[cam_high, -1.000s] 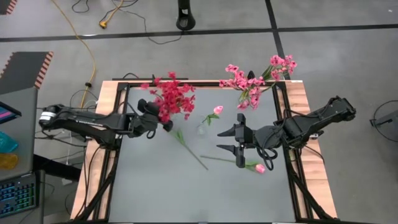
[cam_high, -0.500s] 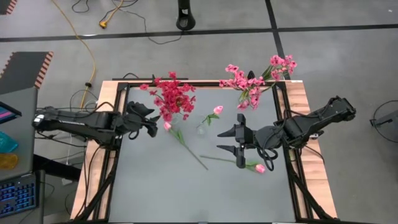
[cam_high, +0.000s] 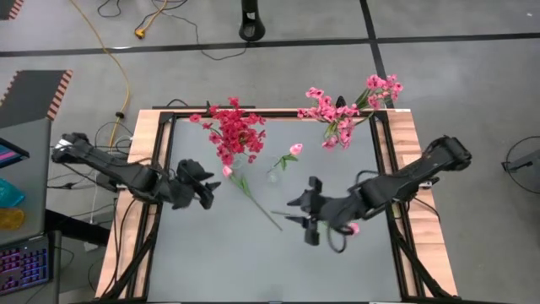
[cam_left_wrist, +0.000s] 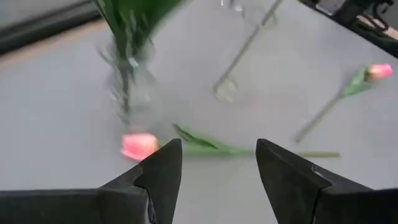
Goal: Sort flowers into vase by color
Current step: Put the pink flower into the bottom transparent vase
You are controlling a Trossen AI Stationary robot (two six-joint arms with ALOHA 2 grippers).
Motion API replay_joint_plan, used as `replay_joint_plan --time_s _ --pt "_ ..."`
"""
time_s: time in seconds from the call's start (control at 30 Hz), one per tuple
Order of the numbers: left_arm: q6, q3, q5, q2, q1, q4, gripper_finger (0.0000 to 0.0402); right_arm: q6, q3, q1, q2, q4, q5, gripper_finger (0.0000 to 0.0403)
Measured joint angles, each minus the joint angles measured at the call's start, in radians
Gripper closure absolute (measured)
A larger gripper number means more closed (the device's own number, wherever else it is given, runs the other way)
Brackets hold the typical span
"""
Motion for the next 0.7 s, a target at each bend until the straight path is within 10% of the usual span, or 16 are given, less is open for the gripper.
replay_joint_plan --time_s 0.7 --pt "-0.213 0.0 -0.013 0.341 -0.133 0.093 0.0208 0.081 0.0 -0.106 0.525 0.415 0.012 0.0198"
